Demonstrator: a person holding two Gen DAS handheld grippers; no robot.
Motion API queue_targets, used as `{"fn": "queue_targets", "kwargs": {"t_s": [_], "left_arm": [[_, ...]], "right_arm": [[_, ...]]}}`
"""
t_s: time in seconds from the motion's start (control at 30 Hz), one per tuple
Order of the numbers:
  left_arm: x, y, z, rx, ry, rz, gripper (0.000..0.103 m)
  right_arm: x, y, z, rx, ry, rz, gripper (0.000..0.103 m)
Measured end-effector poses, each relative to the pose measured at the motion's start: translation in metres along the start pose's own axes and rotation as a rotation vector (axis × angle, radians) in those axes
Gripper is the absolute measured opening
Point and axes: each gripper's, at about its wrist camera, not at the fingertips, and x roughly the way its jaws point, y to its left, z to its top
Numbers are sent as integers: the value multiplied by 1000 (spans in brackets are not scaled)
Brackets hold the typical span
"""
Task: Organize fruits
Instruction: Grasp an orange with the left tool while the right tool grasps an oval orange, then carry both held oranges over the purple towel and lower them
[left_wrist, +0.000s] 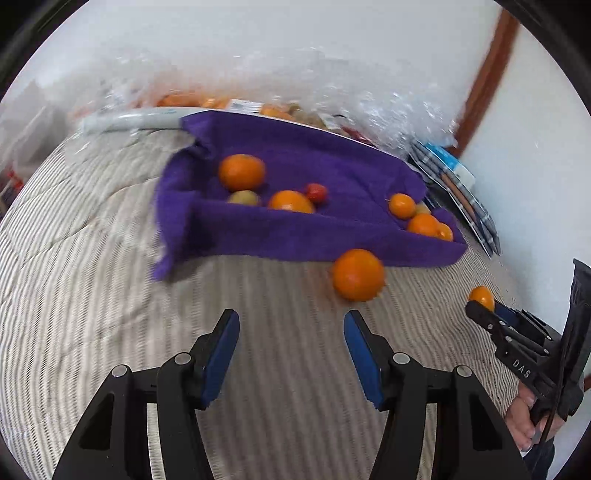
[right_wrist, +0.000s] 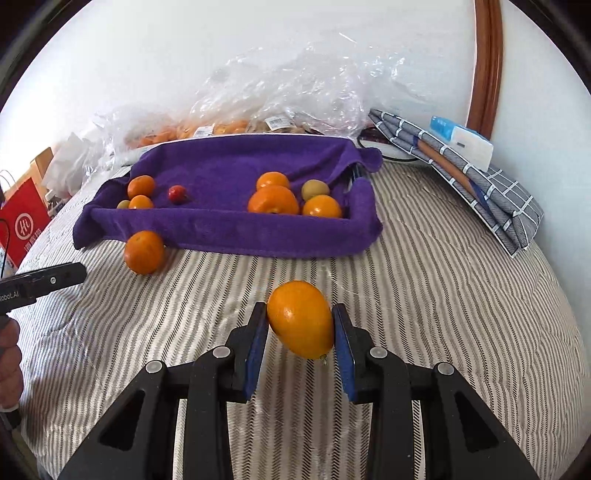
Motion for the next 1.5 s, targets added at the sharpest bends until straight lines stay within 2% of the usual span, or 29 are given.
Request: {"fn": "queue_targets", "kwargs": {"t_s": [0.13,0.33,0.43,0.5,0.6,0.77,1.03,1.17,1.3,1.5], "left_arm": [[15,-29,7,48,3,-1,57],[35,-49,20,35,9,20,56],[42,-51,24,16,4,16,50],[45,-52,24,13,4,32,38],[46,-53,23,17,7,32,37],[35,-46,19,8,4,20,37],[-1,-7,9,-38,-31,34,37],[-20,11,9,-59,-68,48,37],[-31,25,23,-84,-104,45,37],[-30,30,57,-84,-148,52,37]], "right_arm": [[1,-3,-6,-11,9,12,35],[0,-9,-6,11,-3,54,35],[-1,-11,-7,23,-8,64,35],[-1,-14,-7,39,-11,71,35],[-2,-19,-8,69,-17,77,35],[-3,-26,-8,116,-29,78,35],[0,-32,-7,141,-5,104,35],[0,-35,-4,161,12,74,35],[-6,-36,9,171,-7,87,35],[-15,-21,47,129,-76,97,35]]}}
